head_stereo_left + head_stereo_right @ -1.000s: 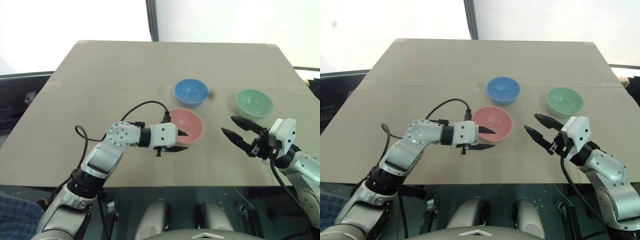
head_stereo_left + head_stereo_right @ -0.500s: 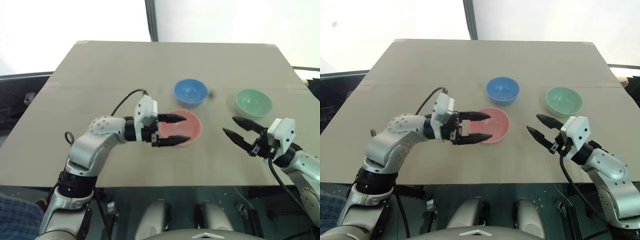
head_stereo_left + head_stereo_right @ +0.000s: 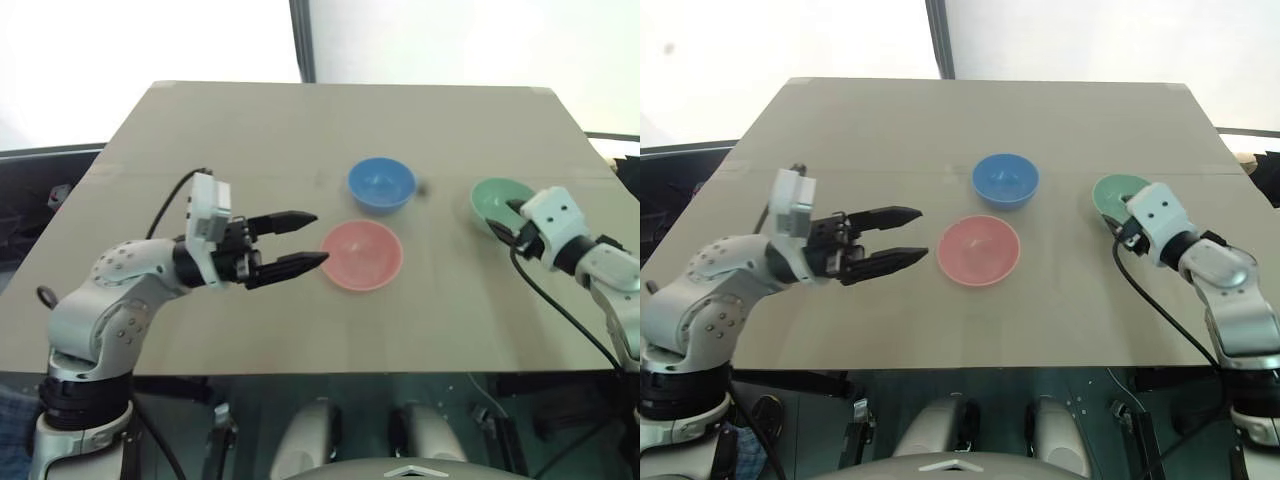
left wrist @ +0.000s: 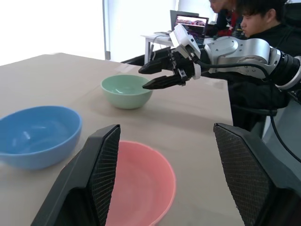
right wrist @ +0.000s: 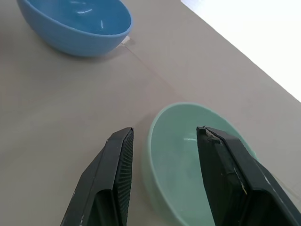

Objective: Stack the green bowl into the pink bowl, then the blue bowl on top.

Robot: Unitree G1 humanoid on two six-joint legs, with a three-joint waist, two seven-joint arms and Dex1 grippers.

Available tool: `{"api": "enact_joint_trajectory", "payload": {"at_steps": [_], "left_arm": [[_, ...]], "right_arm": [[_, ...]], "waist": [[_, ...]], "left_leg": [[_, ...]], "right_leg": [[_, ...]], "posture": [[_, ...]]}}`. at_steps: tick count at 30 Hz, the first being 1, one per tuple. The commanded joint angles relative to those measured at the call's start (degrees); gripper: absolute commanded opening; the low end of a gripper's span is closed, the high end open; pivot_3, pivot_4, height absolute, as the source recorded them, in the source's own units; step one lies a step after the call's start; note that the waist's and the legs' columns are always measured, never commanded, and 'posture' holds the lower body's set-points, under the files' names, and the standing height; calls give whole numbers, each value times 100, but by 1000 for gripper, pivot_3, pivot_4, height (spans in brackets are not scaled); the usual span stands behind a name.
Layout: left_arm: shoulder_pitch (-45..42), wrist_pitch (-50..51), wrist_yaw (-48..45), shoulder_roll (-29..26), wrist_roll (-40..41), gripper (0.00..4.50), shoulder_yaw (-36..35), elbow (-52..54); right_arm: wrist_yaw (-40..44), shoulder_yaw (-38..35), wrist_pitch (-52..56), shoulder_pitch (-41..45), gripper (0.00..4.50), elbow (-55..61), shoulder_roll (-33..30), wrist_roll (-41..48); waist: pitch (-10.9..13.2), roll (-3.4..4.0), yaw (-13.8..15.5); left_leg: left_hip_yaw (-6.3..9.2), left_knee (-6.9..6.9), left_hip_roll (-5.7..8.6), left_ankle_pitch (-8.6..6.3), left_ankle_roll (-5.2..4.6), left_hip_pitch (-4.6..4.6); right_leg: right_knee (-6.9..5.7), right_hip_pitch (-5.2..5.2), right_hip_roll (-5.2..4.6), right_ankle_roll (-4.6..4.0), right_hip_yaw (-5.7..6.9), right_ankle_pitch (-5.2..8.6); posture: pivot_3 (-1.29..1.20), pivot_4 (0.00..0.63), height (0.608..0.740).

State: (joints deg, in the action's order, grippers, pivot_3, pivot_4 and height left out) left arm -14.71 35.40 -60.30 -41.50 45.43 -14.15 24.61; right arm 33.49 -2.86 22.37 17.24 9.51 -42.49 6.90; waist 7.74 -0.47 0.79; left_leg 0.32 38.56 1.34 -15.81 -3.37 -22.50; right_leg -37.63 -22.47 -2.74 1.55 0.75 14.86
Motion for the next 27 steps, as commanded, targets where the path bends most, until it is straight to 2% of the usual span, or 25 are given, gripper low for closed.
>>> {"api": "enact_joint_trajectory", "payload": {"at_steps": [1,16,17,19,20,22,27], "left_arm": [[130,-95,-18,-154,257,3334,-370,215],[614,-233,76,-336,385,3334,-696,380],[641,-240,80,-341,387,3425,-716,381],[688,-264,87,-350,389,3425,-738,386],[707,-276,92,-350,392,3425,-746,389],[724,-292,109,-352,399,3425,-746,392],[751,-385,104,-343,358,3425,-718,355]], "right_arm": [[370,252,-112,478,2210,-532,-130,-175],[1260,1200,-298,1379,2210,-2813,-192,-944],[1296,1197,-323,1398,1713,-2819,-180,-943],[1341,1175,-329,1418,1271,-2800,-154,-948],[1345,1163,-346,1419,732,-2794,-139,-954],[1342,1153,-408,1408,25,-2801,-125,-985],[1329,1102,-493,1342,25,-2769,-94,-1026]], "waist": [[1,-1,2],[3,2,-15],[3,2,-16],[3,2,-5],[3,2,-3],[0,-3,-13],[-3,-8,-14]], "left_leg": [[-1,0,0,0,0,0],[-1,-12,2,-1,0,-8],[-1,-12,1,-1,0,-8],[1,-13,1,-1,0,-8],[1,-13,1,-1,0,-8],[1,-12,2,-1,0,-7],[3,-15,2,-1,1,-6]], "right_leg": [[1,0,-1,0,0,0],[19,-7,-9,-1,-1,-1],[19,-6,-9,-1,-1,-1],[19,-6,-9,-1,0,-1],[20,-6,-10,-1,0,-1],[19,-5,-12,-1,0,-2],[19,-5,-14,-2,2,-2]], "posture": [[0,150,740],[0,150,740],[0,150,740],[0,150,740],[0,150,740],[0,150,740],[0,150,740]]}}
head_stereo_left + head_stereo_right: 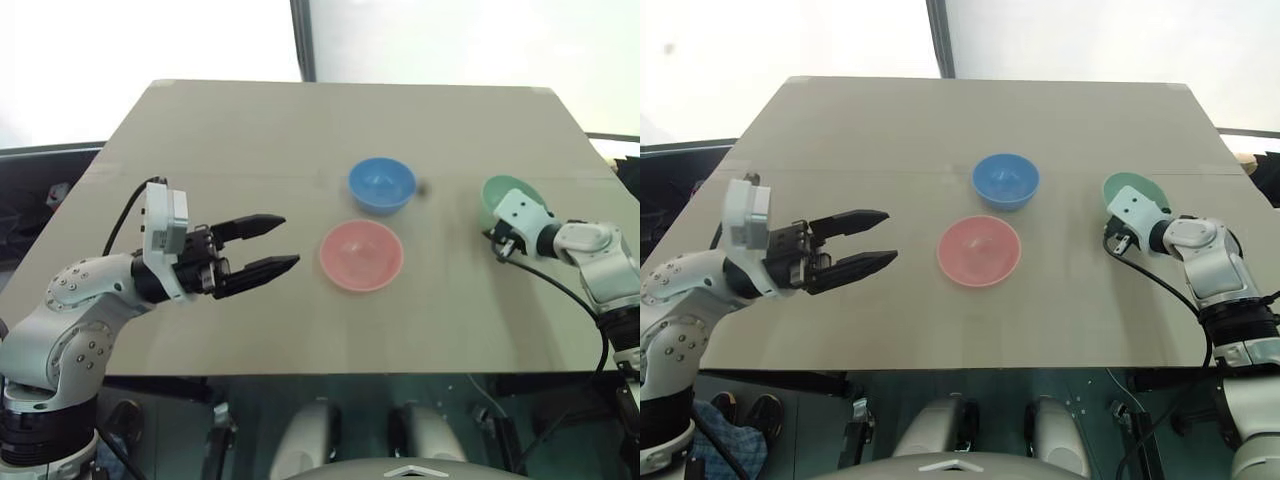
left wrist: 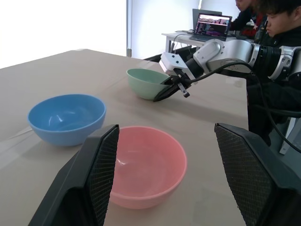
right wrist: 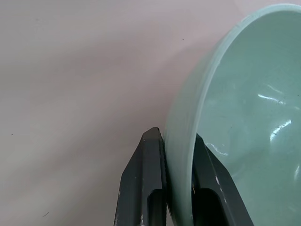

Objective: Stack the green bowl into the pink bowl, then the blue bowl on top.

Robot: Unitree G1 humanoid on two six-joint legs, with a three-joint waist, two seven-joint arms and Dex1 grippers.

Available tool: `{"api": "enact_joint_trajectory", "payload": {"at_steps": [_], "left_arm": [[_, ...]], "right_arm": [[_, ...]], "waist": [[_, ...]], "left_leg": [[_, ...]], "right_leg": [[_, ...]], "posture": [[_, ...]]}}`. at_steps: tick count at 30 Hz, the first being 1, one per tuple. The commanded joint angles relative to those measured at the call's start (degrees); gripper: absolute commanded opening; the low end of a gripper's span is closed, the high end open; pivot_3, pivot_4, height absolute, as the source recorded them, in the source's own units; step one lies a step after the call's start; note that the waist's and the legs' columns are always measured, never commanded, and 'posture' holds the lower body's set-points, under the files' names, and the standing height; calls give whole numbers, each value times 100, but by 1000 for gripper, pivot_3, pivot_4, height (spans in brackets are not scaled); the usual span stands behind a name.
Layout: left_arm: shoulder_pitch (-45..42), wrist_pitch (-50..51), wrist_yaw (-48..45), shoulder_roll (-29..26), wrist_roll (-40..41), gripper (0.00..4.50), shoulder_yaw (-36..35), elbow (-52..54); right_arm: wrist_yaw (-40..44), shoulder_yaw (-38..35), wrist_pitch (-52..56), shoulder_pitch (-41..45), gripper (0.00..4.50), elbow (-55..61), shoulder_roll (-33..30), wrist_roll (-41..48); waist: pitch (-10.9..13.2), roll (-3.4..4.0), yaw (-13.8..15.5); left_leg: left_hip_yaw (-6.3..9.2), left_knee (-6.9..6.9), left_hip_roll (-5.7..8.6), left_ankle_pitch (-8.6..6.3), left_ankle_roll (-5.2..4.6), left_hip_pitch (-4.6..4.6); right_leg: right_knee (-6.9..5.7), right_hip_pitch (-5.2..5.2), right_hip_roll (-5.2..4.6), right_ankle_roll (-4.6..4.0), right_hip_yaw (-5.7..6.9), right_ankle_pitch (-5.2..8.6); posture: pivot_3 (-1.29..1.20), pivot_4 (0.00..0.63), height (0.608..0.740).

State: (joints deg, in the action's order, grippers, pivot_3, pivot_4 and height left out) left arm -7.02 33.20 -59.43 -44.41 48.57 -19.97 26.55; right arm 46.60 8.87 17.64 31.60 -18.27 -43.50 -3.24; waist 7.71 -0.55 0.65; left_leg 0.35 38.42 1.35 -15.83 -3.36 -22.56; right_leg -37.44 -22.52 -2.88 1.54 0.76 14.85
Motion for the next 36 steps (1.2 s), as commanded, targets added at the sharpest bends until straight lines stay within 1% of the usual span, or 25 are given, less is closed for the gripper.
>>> {"api": "enact_joint_trajectory", "payload": {"at_steps": [1,5,7,8,11,13,16,18,24,29,31,32,33,34,36], "left_arm": [[-20,-182,13,-52,41,3425,-132,148],[-44,-278,-24,-44,31,3425,-133,65],[-17,-361,-95,-46,12,3425,-166,-17],[35,-411,-154,-49,9,3425,-207,-55],[191,-539,-279,-57,14,3425,-342,-162],[312,-593,-302,-78,-37,3425,-425,-269],[539,-745,-460,-156,-218,3425,-489,-440],[596,-798,-500,-179,-256,3425,-516,-519],[579,-862,-573,-220,-283,3425,-500,-620],[558,-843,-628,-275,-279,3425,-504,-662],[536,-829,-635,-296,-274,3425,-512,-678],[525,-826,-636,-304,-275,3425,-513,-684],[515,-822,-635,-311,-272,3425,-515,-691],[510,-820,-638,-316,-268,3425,-519,-696],[507,-813,-651,-321,-251,3425,-537,-705]], "right_arm": [[21,-79,-35,-102,25,33,7,-12],[158,-56,-281,-137,25,200,-22,2],[357,12,-576,-214,25,536,-88,18],[476,33,-553,-257,25,849,-108,64],[839,26,114,-258,25,1939,-26,441],[1052,206,630,-152,25,2820,-9,575],[1163,651,1187,55,25,3912,16,396],[1172,950,1500,274,25,4363,66,229],[1261,1864,1208,705,25,4789,45,-566],[1390,2162,1272,754,25,5072,249,-698],[1456,2220,1232,761,821,5086,299,-714],[1473,2228,1228,760,1076,5087,328,-720],[1455,2215,1249,760,1453,5085,380,-723],[1380,2172,1319,766,2035,5082,464,-736],[1297,1988,1616,881,2855,5048,679,-611]], "waist": [[0,0,1],[0,0,0],[0,1,0],[2,3,-3],[11,19,-62],[13,21,-83],[14,22,-104],[14,21,-106],[12,17,-39],[12,18,-49],[12,18,-58],[12,18,-63],[12,18,-67],[12,17,-71],[12,17,-94]], "left_leg": [[0,0,0,0,0,0],[0,-1,0,0,0,0],[0,-3,0,0,0,0],[0,-5,0,0,0,0],[-1,-9,-1,0,0,-5],[0,-11,-2,-1,0,-9],[1,-14,-3,-11,-18,-9],[2,-14,-2,-12,-19,-9],[8,-13,5,-11,-14,-12],[7,-20,6,-7,-7,-17],[8,-24,5,-7,-7,-18],[7,-24,5,-7,-7,-18],[8,-24,5,-7,-7,-18],[8,-24,5,-7,-7,-18],[8,-23,5,-7,-7,-17]], "right_leg": [[0,0,-1,0,0,0],[0,0,-1,0,0,0],[1,-1,-1,0,0,0],[2,-2,-1,0,0,0],[3,-10,-1,0,-1,0],[3,-16,-1,0,-1,0],[5,-16,0,0,0,0],[8,-15,-2,0,0,0],[23,-16,-11,-1,6,0],[36,-17,-10,0,6,-1],[39,-18,-9,0,7,-1],[40,-18,-9,0,7,-1],[40,-17,-9,0,8,-1],[40,-17,-9,1,8,-1],[39,-17,-9,1,8,-1]], "posture": [[0,150,740],[0,150,740],[0,150,740],[0,150,740],[0,150,740],[0,150,740],[0,150,740],[0,150,740],[0,150,740],[0,150,740],[0,150,740],[0,150,740],[0,150,740],[0,150,740],[0,150,740]]}}
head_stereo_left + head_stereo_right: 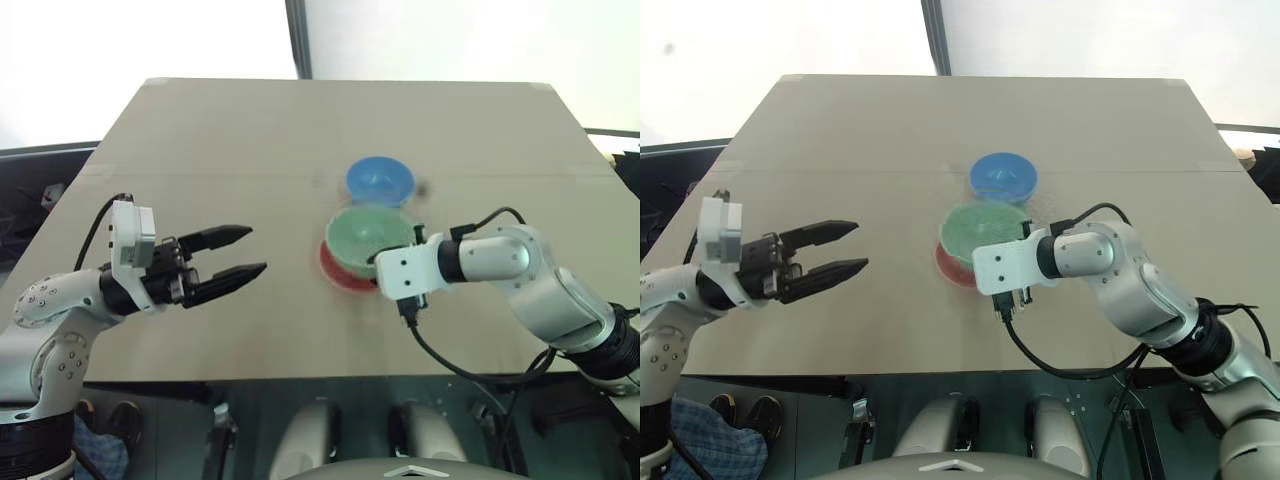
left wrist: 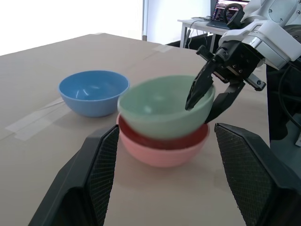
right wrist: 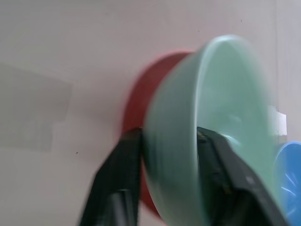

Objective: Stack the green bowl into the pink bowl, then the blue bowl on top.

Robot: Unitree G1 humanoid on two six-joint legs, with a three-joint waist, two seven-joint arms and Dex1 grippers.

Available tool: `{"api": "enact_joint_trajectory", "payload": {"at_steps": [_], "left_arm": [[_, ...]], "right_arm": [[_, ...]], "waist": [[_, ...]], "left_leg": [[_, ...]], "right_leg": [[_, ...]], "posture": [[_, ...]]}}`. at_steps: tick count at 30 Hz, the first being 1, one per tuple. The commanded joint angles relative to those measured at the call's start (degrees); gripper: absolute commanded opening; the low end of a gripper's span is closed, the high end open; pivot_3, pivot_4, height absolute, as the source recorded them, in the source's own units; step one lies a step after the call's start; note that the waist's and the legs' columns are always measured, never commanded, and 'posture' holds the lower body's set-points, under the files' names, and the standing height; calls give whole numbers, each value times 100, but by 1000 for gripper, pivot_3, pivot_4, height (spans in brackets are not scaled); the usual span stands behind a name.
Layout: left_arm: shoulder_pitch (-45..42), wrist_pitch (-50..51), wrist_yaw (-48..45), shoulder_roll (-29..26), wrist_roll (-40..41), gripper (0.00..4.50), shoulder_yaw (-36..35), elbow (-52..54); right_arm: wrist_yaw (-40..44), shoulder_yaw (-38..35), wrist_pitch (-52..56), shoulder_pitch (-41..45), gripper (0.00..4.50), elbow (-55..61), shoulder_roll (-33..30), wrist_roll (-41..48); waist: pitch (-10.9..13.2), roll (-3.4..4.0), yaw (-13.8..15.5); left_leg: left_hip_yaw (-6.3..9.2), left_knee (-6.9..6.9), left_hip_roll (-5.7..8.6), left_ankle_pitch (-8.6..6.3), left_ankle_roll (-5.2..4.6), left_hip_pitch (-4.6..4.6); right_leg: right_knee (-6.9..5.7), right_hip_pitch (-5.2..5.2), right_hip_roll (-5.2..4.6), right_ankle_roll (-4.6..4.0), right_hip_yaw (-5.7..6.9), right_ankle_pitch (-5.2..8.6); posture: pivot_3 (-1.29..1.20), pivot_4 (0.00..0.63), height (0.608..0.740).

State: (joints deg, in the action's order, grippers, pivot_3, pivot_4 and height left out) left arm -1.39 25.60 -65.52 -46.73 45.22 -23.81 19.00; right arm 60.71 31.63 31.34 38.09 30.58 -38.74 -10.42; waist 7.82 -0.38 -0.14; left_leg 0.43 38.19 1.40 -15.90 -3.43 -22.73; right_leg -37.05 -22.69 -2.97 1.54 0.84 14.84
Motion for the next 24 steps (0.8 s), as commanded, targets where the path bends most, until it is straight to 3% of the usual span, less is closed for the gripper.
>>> {"api": "enact_joint_trajectory", "payload": {"at_steps": [1,13,21,24], "left_arm": [[-54,-49,-49,-93,89,3425,-160,49],[-79,-32,-115,-113,88,3425,-185,-24],[-82,-63,-108,-77,78,3425,-182,-31],[-77,-76,-100,-68,63,3425,-179,-40]], "right_arm": [[-82,-424,425,305,3323,157,274,239],[-71,-2082,1680,1596,3323,-830,436,1764],[-397,-1604,425,1643,3323,-2217,348,1267],[-604,-1085,-552,1612,3323,-3026,304,623]], "waist": [[1,1,-26],[2,3,-63],[2,3,-70],[2,3,-76]], "left_leg": [[0,0,0,0,0,0],[1,-8,1,0,0,0],[-1,-18,4,0,0,-1],[-2,-23,4,0,0,-1]], "right_leg": [[-1,0,0,0,0,0],[0,-2,-1,-1,1,0],[11,-3,-4,-1,0,0],[12,-3,-4,-1,0,0]], "posture": [[0,150,740],[0,150,740],[0,150,740],[0,150,740]]}}
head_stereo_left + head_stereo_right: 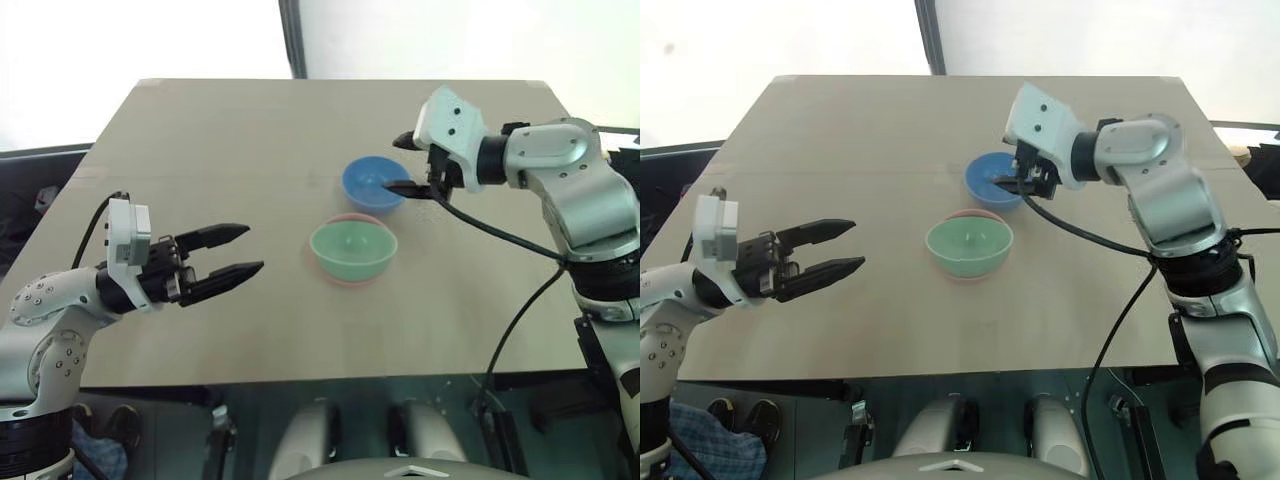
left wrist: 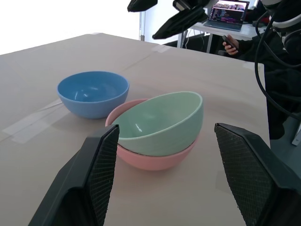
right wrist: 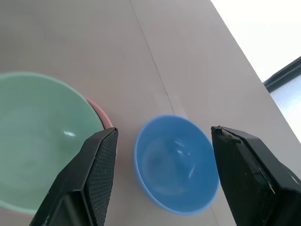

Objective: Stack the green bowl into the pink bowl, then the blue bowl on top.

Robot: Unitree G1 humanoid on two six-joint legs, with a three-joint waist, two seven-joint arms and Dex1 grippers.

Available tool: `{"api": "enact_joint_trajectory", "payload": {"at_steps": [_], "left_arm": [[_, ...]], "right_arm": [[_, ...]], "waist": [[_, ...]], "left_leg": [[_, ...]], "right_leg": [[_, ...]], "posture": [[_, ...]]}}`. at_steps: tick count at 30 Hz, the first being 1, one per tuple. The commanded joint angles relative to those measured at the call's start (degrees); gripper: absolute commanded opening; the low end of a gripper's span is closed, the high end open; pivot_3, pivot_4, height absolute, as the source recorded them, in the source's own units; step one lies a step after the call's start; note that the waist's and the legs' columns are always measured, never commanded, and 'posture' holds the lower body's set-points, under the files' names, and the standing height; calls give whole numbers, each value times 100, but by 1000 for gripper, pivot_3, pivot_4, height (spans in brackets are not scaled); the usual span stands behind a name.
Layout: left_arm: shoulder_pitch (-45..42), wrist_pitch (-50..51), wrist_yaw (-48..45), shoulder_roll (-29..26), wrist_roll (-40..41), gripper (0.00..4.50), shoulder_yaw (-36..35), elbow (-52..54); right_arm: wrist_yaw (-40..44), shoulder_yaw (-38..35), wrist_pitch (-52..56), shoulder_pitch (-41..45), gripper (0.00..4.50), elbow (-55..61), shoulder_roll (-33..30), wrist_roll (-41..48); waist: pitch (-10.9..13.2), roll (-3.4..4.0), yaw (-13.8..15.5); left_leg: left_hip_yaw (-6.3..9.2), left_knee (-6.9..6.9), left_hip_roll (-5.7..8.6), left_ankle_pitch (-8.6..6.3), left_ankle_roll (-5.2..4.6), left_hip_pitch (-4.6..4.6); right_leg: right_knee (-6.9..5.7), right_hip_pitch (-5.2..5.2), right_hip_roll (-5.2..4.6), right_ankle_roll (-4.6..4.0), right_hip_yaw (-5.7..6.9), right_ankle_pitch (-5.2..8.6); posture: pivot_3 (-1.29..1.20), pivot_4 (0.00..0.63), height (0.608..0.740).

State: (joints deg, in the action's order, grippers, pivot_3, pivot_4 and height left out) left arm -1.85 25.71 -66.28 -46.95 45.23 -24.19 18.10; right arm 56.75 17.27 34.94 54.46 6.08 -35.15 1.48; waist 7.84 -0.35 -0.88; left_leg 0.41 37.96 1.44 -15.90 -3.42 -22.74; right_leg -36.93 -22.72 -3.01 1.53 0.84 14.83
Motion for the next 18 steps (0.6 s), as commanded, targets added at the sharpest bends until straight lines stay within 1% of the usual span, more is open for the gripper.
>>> {"api": "enact_joint_trajectory", "payload": {"at_steps": [1,4,9,12,18], "left_arm": [[-26,-92,-25,-46,56,3425,-140,43],[-11,-105,-25,-44,43,3425,-140,40],[15,-103,-18,-58,47,3425,-171,52],[71,-92,-11,-71,58,3425,-225,86],[224,-70,38,-76,86,3425,-323,180]], "right_arm": [[-256,553,-1316,-29,3323,-880,-66,-805],[-356,962,-2251,26,3323,-1714,56,-1279],[-482,1277,-3297,259,3323,-2808,415,-1771],[-616,1364,-3770,445,3323,-3441,673,-2019],[-899,1406,-4289,767,3323,-4395,1156,-2349]], "waist": [[0,0,-6],[1,1,-10],[3,3,-12],[5,5,-14],[5,5,-37]], "left_leg": [[0,0,0,0,0,0],[-2,0,1,1,1,0],[-2,1,1,1,2,-1],[-2,1,1,2,2,-1],[0,1,-1,4,7,2]], "right_leg": [[0,0,0,0,0,0],[-1,-1,1,0,0,0],[-1,-1,5,0,0,0],[-1,-1,6,0,0,0],[-3,-2,12,0,0,0]], "posture": [[0,150,740],[0,150,740],[0,150,740],[0,150,740],[0,150,740]]}}
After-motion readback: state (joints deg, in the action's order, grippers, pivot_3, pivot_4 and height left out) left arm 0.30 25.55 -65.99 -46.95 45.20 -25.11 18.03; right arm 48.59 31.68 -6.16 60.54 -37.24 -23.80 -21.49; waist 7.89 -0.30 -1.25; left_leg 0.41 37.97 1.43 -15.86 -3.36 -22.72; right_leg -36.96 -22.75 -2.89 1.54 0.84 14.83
